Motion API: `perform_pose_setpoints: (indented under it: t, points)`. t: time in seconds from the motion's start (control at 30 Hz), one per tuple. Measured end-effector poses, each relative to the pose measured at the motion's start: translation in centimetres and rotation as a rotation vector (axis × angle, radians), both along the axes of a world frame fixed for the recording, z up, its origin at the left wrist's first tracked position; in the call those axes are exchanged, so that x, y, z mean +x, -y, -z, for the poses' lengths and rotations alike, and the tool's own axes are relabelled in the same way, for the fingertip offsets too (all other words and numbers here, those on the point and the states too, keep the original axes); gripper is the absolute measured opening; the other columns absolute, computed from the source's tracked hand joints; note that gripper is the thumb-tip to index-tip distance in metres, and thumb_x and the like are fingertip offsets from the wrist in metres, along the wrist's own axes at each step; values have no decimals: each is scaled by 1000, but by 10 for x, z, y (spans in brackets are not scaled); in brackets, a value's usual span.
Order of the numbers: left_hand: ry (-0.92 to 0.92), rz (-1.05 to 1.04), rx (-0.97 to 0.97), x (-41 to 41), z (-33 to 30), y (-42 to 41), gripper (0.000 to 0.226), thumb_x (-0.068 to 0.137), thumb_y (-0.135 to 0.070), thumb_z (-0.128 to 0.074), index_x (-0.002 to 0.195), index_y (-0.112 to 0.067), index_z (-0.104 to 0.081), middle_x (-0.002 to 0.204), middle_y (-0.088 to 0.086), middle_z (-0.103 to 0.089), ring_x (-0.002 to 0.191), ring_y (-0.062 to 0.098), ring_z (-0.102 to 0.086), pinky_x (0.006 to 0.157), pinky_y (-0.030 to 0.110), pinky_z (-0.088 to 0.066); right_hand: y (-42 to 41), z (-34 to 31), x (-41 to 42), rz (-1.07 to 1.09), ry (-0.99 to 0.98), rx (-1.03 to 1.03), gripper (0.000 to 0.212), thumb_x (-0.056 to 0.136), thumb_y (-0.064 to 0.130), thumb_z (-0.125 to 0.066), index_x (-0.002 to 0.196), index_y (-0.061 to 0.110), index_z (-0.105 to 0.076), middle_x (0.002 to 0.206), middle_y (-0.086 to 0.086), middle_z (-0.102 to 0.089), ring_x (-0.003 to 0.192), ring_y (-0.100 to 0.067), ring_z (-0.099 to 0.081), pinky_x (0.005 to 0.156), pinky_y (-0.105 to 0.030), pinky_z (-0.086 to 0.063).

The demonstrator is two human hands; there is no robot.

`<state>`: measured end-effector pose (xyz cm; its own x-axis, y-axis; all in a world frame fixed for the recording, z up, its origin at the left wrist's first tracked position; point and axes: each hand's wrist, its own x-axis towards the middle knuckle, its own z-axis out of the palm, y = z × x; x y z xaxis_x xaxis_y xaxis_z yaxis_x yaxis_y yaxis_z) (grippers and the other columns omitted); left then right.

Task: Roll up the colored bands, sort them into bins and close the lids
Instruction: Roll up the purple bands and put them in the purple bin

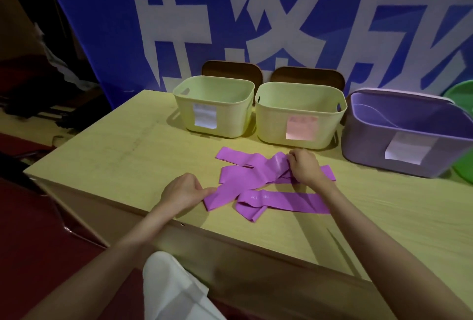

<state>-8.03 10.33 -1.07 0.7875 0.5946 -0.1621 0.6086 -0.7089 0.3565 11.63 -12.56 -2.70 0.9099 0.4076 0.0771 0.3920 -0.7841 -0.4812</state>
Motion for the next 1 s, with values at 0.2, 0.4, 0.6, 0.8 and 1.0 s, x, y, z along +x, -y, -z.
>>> perform_pose_setpoints:
  t: [0.2,0.4,0.6,0.8,1.0]
  points:
    - [34,25,-28,-2,1,10,25,78,-38,-75,84,-21,-58,94,1,-67,92,21,-63,76,31,-49,-2,6,7,32,-53,27,35,94,23,-55,66,2,-61,88,-25,-67,89,-43,-58,70,-37,-39]
    - [168,-3,-217,-2,7,14,44,74,-23,-80,104,-15,-48,95,2,-61,87,20,-58,69,29,-41,4,5,-2,-8,-20,202,23,87,20,-68,98,0,-66,96,-14,-66,92,-32,-59,74,-33,-42]
    - [267,-99,-411,-3,17,15,51,73,-4,-78,116,-7,-50,100,10,-57,91,25,-58,82,37,-50,17,-10,-23,-37,-46,571,31,79,3,-74,95,8,-49,89,-4,-57,84,-20,-57,67,-20,-40]
    - [413,-137,-548,-3,8,11,27,74,15,-66,84,-10,-64,86,15,-62,79,24,-58,72,32,-49,41,-26,-31,-71,-7,699,40,74,-8,-74,106,10,-57,75,-2,-63,71,-11,-59,68,-16,-46]
    - [627,-104,-521,-1,-18,7,22,78,15,-65,91,-1,-72,77,11,-64,50,2,-55,45,11,-43,65,-34,-31,-52,-157,866,21,79,-11,-69,92,6,-65,75,1,-65,61,7,-61,63,-9,-49]
